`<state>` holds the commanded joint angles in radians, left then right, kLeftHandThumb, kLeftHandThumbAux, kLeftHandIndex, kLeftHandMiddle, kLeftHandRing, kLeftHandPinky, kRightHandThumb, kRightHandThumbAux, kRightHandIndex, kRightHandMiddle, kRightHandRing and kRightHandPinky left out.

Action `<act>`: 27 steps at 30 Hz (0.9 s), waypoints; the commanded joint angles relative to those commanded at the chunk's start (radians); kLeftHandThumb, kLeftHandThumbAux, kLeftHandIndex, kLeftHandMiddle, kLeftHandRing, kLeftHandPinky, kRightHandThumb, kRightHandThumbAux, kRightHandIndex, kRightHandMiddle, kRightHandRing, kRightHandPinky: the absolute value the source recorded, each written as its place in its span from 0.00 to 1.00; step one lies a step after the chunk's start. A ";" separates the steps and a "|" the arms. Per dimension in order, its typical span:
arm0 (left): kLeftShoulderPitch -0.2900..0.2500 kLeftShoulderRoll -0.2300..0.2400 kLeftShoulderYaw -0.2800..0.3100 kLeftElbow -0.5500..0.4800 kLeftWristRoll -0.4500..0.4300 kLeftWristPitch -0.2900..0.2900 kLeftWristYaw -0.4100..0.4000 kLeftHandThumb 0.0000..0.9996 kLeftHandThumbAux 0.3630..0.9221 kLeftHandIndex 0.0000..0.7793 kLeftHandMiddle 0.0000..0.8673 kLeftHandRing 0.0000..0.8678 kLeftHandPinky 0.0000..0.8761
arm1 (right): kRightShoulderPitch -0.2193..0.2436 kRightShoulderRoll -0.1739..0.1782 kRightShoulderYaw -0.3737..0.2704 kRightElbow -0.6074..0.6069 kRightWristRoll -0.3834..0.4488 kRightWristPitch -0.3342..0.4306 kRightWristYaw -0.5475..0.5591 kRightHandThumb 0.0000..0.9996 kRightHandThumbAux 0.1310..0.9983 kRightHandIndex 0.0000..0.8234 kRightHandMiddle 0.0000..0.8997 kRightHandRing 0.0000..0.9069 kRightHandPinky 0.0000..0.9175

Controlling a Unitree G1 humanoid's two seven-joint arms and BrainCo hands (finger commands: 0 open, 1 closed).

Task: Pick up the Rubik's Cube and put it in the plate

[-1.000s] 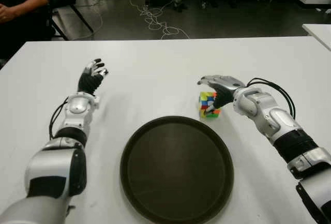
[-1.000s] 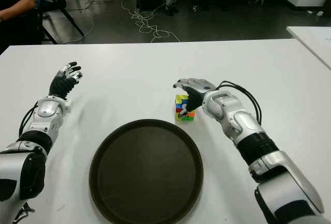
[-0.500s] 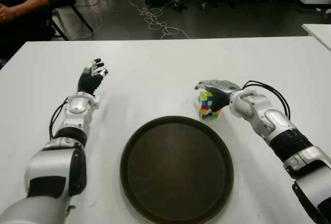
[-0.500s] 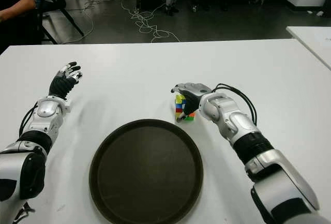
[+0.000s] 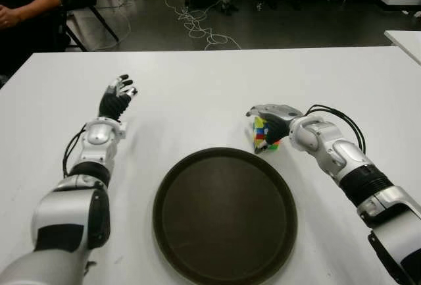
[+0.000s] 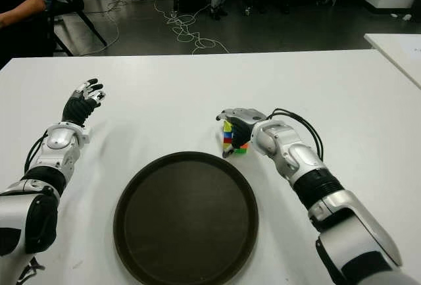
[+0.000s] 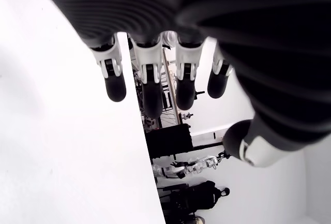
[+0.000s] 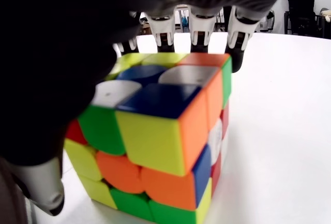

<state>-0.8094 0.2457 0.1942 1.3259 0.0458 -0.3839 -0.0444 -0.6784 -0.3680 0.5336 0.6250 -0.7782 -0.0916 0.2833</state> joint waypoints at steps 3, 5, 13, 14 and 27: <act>0.001 0.001 -0.001 0.000 0.002 0.000 0.002 0.16 0.36 0.10 0.17 0.15 0.12 | -0.003 0.003 0.003 0.008 -0.002 0.001 -0.003 0.00 0.66 0.03 0.02 0.10 0.20; 0.001 0.001 -0.003 0.000 0.004 -0.001 0.003 0.16 0.36 0.10 0.17 0.15 0.12 | -0.005 0.005 0.004 0.016 -0.002 0.001 -0.006 0.00 0.66 0.03 0.02 0.10 0.21; 0.000 0.003 -0.001 0.001 0.003 0.002 0.002 0.16 0.35 0.11 0.17 0.15 0.12 | -0.012 0.020 0.004 0.060 0.006 -0.002 -0.041 0.00 0.65 0.03 0.02 0.11 0.21; 0.001 0.003 0.000 0.001 0.002 0.002 0.001 0.16 0.35 0.11 0.18 0.15 0.12 | -0.014 0.021 0.003 0.064 0.008 -0.003 -0.040 0.00 0.65 0.03 0.03 0.11 0.21; 0.000 0.002 0.008 0.002 -0.004 0.003 -0.003 0.16 0.37 0.09 0.17 0.15 0.11 | -0.030 0.017 0.016 0.078 0.002 0.001 -0.027 0.00 0.65 0.02 0.02 0.10 0.18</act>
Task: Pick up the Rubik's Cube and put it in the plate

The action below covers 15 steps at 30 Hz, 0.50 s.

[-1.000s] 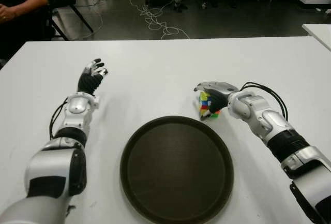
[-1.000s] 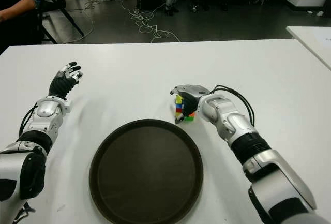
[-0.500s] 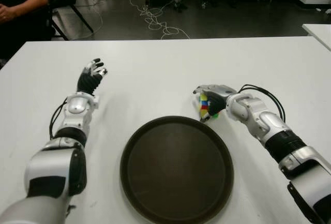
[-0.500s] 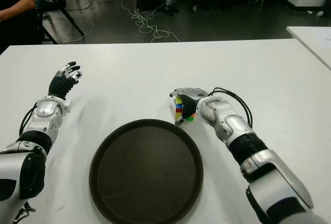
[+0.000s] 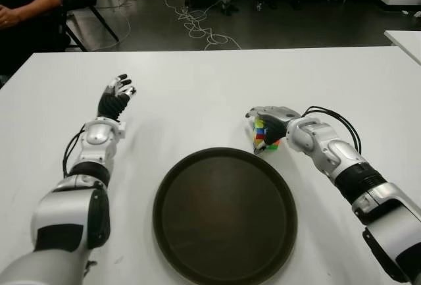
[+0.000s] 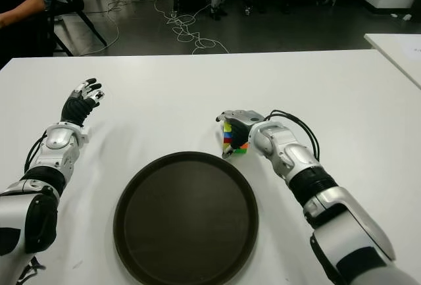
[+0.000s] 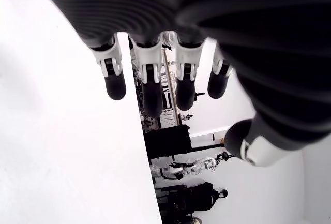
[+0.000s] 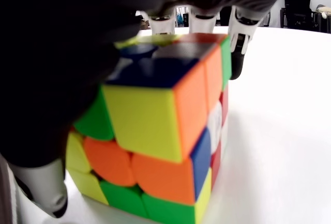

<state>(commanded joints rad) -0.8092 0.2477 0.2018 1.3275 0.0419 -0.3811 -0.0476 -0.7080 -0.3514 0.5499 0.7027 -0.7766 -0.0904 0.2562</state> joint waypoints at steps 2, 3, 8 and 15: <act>0.000 0.000 0.002 0.000 -0.001 0.001 0.001 0.16 0.36 0.09 0.18 0.15 0.12 | -0.001 0.001 0.001 0.007 0.001 -0.002 -0.004 0.00 0.65 0.02 0.02 0.10 0.18; 0.000 0.000 0.003 0.001 -0.001 0.002 0.001 0.16 0.36 0.09 0.18 0.15 0.12 | -0.004 0.001 0.002 0.012 0.001 -0.005 -0.003 0.00 0.65 0.02 0.02 0.10 0.18; -0.001 0.001 0.003 0.001 0.001 0.003 0.002 0.15 0.35 0.09 0.17 0.14 0.11 | -0.015 0.004 0.010 0.031 -0.004 -0.009 0.000 0.00 0.64 0.03 0.04 0.10 0.17; -0.001 0.004 -0.001 0.000 0.007 0.002 0.004 0.15 0.35 0.10 0.17 0.14 0.11 | -0.022 0.006 0.017 0.037 -0.005 -0.007 0.006 0.00 0.64 0.04 0.05 0.11 0.18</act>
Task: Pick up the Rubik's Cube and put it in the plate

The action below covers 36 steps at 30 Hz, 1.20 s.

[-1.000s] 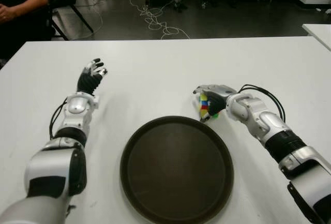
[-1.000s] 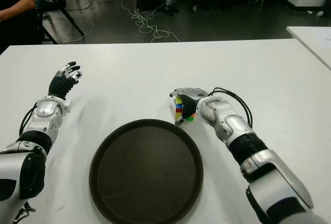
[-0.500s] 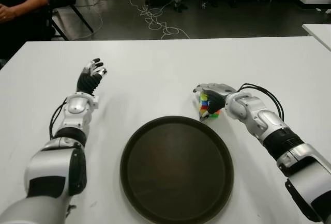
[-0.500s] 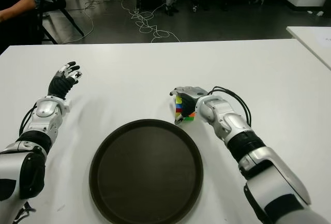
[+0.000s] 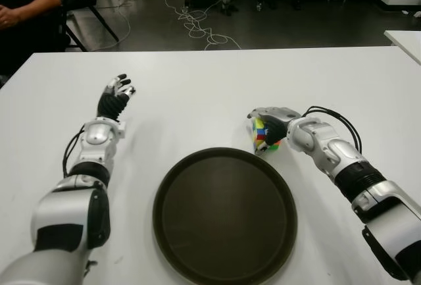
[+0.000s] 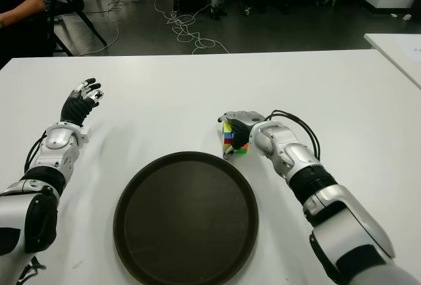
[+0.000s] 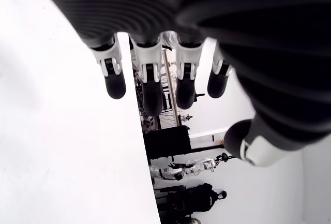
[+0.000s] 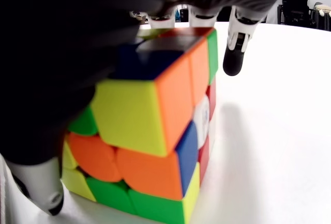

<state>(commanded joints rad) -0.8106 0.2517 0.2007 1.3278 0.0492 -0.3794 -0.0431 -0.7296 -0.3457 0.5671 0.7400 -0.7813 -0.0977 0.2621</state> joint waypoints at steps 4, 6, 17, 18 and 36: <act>-0.001 0.003 -0.005 0.000 0.005 0.002 0.000 0.15 0.35 0.10 0.16 0.14 0.11 | -0.007 0.000 0.007 0.008 -0.002 -0.004 0.002 0.00 0.66 0.06 0.06 0.13 0.20; -0.001 0.003 -0.007 0.000 0.006 0.002 -0.002 0.14 0.34 0.09 0.16 0.14 0.11 | -0.010 -0.003 0.010 0.015 0.000 -0.014 -0.002 0.04 0.71 0.10 0.09 0.18 0.28; -0.003 0.002 0.001 0.001 -0.005 0.009 -0.006 0.15 0.34 0.09 0.17 0.15 0.12 | -0.014 -0.017 0.004 0.018 0.009 -0.062 -0.025 0.75 0.66 0.41 0.50 0.49 0.49; -0.004 0.001 0.003 0.001 -0.007 0.010 -0.007 0.16 0.35 0.10 0.17 0.15 0.12 | -0.013 -0.020 0.003 0.014 0.010 -0.063 -0.024 0.82 0.65 0.41 0.51 0.52 0.50; -0.005 0.001 0.013 -0.001 -0.010 0.016 -0.017 0.19 0.38 0.10 0.18 0.16 0.12 | -0.011 -0.030 -0.008 -0.014 0.017 -0.052 -0.016 0.94 0.62 0.50 0.45 0.57 0.47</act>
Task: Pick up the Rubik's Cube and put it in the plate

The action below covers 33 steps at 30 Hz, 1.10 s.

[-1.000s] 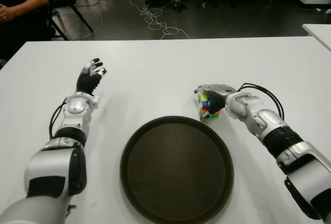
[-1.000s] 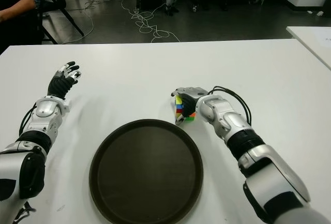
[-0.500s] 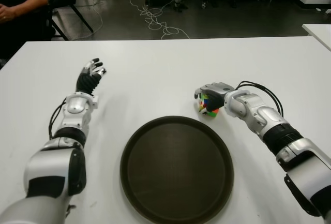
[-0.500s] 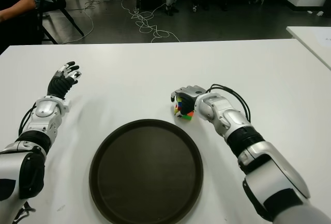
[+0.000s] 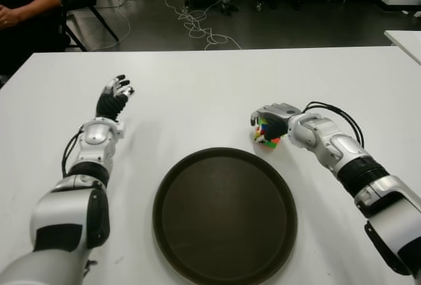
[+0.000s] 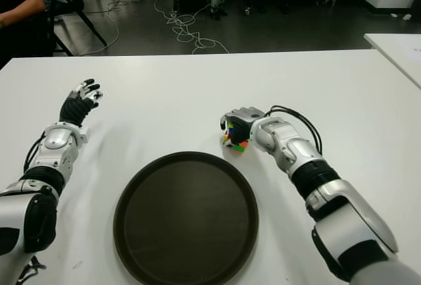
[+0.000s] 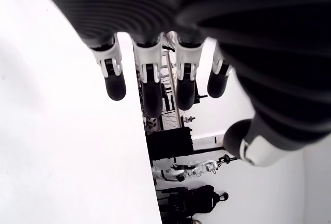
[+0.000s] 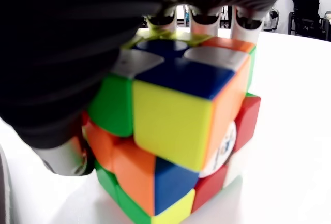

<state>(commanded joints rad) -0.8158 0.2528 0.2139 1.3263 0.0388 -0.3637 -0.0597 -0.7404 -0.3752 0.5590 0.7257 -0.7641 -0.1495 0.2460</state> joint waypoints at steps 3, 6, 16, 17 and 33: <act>0.000 0.000 0.002 0.000 -0.001 0.000 -0.002 0.19 0.38 0.10 0.18 0.15 0.11 | -0.001 -0.001 0.000 0.000 0.000 0.002 0.003 0.94 0.62 0.52 0.45 0.56 0.48; -0.001 0.000 0.001 0.000 0.001 0.002 0.000 0.19 0.38 0.10 0.18 0.15 0.11 | -0.002 -0.001 0.001 -0.001 -0.001 0.009 0.010 0.94 0.62 0.52 0.44 0.57 0.47; -0.002 0.003 -0.010 0.000 0.013 0.003 0.009 0.17 0.38 0.10 0.17 0.15 0.12 | -0.005 -0.005 0.005 -0.006 -0.007 0.019 0.019 0.94 0.62 0.52 0.44 0.56 0.44; -0.001 0.003 -0.010 0.000 0.014 0.003 0.009 0.17 0.39 0.10 0.18 0.16 0.12 | -0.004 -0.007 0.005 -0.007 -0.007 0.017 0.017 0.94 0.62 0.52 0.45 0.55 0.43; -0.001 0.000 -0.002 0.000 0.005 0.002 0.009 0.17 0.40 0.10 0.19 0.17 0.12 | -0.002 -0.008 0.004 -0.007 -0.007 0.018 0.006 0.94 0.62 0.52 0.46 0.55 0.34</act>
<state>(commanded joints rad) -0.8169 0.2525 0.2115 1.3260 0.0434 -0.3613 -0.0506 -0.7424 -0.3836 0.5634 0.7190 -0.7715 -0.1318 0.2519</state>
